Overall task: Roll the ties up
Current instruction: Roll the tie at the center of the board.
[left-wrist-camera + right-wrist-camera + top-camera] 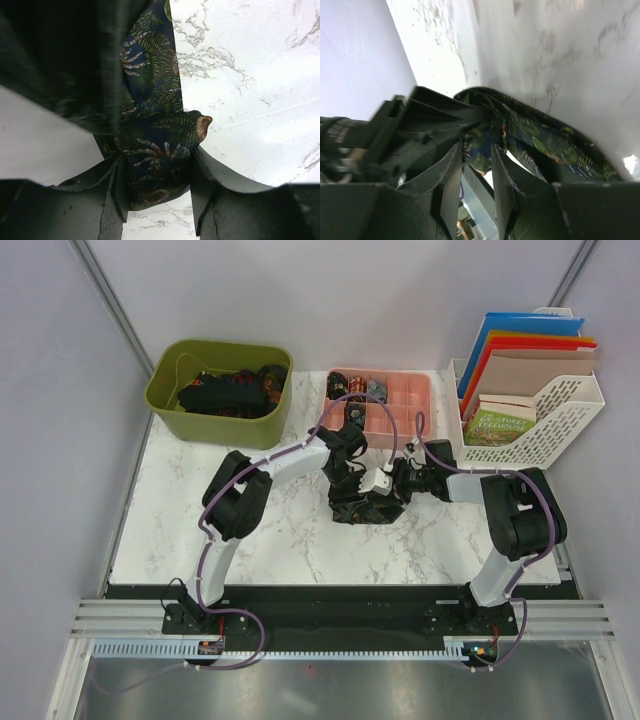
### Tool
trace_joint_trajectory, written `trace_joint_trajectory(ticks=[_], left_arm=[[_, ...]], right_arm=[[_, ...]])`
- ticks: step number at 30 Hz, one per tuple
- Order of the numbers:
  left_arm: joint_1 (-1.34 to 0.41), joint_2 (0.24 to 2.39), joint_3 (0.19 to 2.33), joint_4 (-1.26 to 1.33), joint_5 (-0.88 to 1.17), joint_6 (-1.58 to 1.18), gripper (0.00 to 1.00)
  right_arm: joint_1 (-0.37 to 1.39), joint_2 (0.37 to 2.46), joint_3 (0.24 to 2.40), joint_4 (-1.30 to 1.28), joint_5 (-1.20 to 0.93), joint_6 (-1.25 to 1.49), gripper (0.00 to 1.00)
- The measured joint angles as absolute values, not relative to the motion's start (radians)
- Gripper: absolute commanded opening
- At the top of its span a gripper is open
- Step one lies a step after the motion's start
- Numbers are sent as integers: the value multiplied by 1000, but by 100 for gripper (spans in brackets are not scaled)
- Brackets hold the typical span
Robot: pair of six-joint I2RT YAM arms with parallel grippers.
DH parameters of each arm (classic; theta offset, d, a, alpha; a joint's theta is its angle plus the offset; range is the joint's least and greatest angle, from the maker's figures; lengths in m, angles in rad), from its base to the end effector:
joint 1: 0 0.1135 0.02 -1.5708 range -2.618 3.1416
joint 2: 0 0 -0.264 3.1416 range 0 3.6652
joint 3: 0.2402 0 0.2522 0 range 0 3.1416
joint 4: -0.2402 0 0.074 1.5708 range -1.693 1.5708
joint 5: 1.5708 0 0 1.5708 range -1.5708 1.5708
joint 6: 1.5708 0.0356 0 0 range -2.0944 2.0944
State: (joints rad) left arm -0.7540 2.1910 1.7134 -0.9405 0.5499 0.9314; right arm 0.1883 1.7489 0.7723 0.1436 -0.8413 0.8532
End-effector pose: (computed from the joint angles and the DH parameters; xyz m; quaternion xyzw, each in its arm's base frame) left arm 0.3039 -0.3110 0.1659 0.7301 0.6231 -0.2631 0.0971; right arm 0.3087 0.0858 0.1316 0.1387 0.8529 0.4942 0.0960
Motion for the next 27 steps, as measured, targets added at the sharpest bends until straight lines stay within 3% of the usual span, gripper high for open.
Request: trace_joint_trajectory(ticks=[11, 14, 20, 27], left_arm=[[-748, 2189, 1705, -926, 561, 898, 25], [-748, 2187, 1699, -918, 562, 888, 26], [-747, 2185, 1694, -910, 562, 873, 34], [-745, 2171, 1678, -896, 558, 855, 48]], right_arm=[[278, 1784, 696, 264, -841, 963, 41], [287, 1784, 696, 287, -841, 974, 34], [286, 1794, 699, 288, -847, 963, 3], [284, 1814, 745, 221, -863, 885, 0]])
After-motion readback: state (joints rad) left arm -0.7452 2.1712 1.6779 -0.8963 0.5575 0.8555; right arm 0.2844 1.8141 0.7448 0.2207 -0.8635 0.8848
